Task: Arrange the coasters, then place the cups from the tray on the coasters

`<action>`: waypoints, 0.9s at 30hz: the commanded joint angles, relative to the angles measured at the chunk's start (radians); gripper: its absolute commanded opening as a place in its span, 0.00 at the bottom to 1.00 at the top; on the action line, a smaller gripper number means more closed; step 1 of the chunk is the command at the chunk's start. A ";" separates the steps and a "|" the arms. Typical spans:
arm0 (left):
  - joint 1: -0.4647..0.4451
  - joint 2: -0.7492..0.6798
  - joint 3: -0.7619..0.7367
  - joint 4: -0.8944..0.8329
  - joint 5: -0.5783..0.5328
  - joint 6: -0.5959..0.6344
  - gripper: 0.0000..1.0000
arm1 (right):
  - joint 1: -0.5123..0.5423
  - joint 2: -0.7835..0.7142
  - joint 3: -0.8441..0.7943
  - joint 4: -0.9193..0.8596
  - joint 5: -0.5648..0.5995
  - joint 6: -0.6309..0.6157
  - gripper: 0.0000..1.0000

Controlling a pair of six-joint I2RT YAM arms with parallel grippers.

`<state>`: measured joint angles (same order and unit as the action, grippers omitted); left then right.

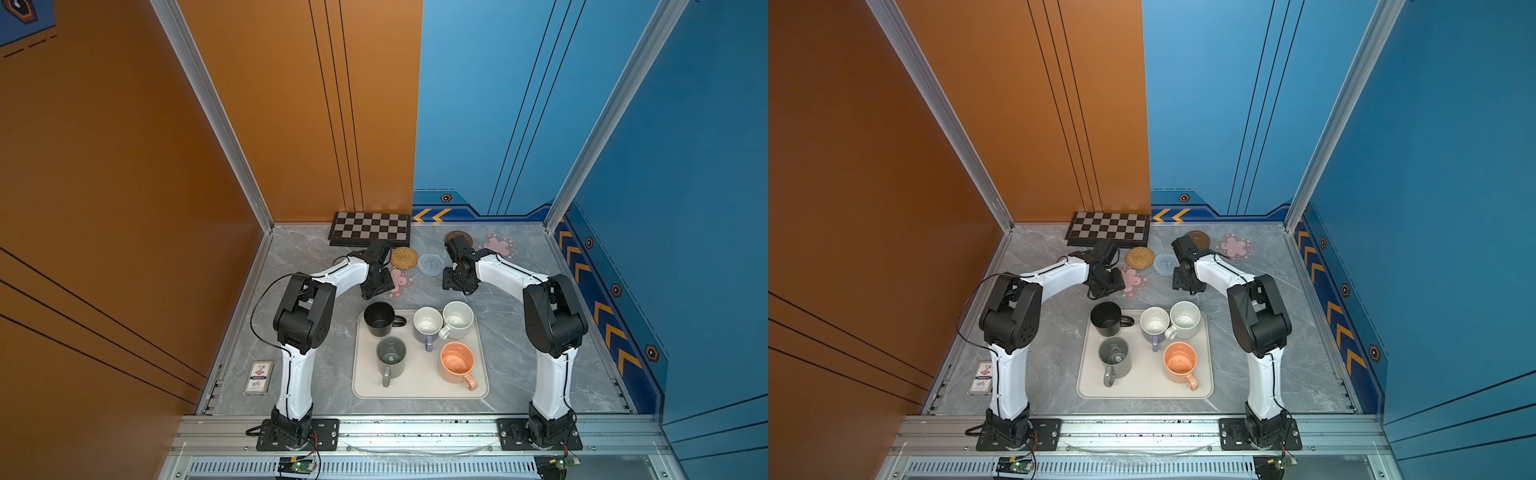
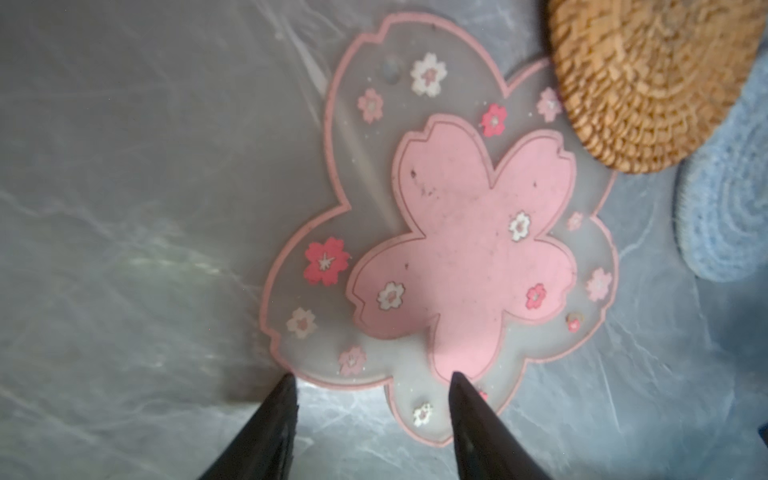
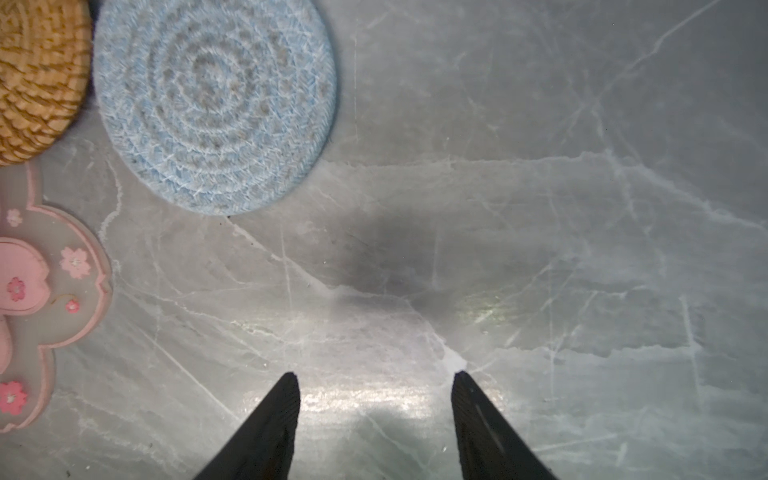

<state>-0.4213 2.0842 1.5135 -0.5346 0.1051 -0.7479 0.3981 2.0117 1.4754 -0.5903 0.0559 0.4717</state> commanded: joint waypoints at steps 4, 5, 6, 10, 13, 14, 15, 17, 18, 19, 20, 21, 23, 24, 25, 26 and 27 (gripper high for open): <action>0.014 -0.016 0.014 0.010 0.114 0.052 0.58 | -0.002 -0.045 -0.015 0.006 -0.001 0.007 0.61; 0.023 -0.029 0.010 0.010 0.107 0.054 0.58 | -0.002 -0.045 -0.016 0.007 -0.001 0.007 0.61; 0.034 -0.044 0.005 0.010 0.099 0.056 0.58 | -0.002 -0.044 -0.016 0.007 -0.001 0.005 0.61; 0.090 -0.076 0.003 0.008 0.049 0.064 0.58 | -0.002 -0.042 -0.012 0.008 -0.004 0.006 0.61; 0.123 -0.079 0.023 0.010 -0.027 0.062 0.58 | -0.002 -0.040 -0.012 0.007 -0.004 0.007 0.61; 0.128 -0.075 0.034 0.010 -0.059 0.062 0.58 | -0.002 -0.039 -0.011 0.007 -0.004 0.007 0.61; 0.131 -0.064 0.052 0.010 -0.084 0.062 0.58 | -0.002 -0.037 -0.008 0.008 -0.004 0.007 0.62; 0.133 -0.025 0.105 0.008 -0.113 0.078 0.58 | -0.002 -0.029 -0.002 0.007 -0.008 0.008 0.61; 0.134 -0.002 0.129 0.008 -0.120 0.083 0.58 | -0.002 -0.027 0.001 0.007 -0.009 0.008 0.61; 0.133 0.021 0.158 0.007 -0.130 0.085 0.58 | -0.002 -0.024 0.004 0.007 -0.010 0.010 0.61; 0.131 0.045 0.186 0.003 -0.143 0.088 0.58 | -0.002 -0.021 0.008 0.007 -0.013 0.010 0.61; 0.129 0.065 0.210 -0.001 -0.152 0.091 0.58 | -0.002 -0.018 0.010 0.007 -0.016 0.011 0.62; 0.124 0.105 0.253 -0.002 -0.164 0.091 0.58 | -0.002 -0.016 0.012 0.009 -0.019 0.010 0.61; 0.121 0.125 0.273 -0.003 -0.170 0.088 0.58 | -0.002 -0.015 0.013 0.010 -0.022 0.010 0.61; 0.116 0.146 0.291 -0.001 -0.178 0.088 0.58 | -0.002 -0.013 0.013 0.014 -0.026 0.008 0.62; 0.111 0.163 0.309 -0.002 -0.178 0.088 0.58 | -0.002 -0.012 0.014 0.015 -0.029 0.007 0.61; 0.106 0.184 0.325 -0.003 -0.173 0.087 0.58 | -0.004 -0.010 0.014 0.017 -0.031 0.006 0.61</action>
<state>-0.3008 2.2135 1.8038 -0.5137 -0.0273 -0.6769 0.3981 2.0117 1.4719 -0.5892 0.0441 0.4721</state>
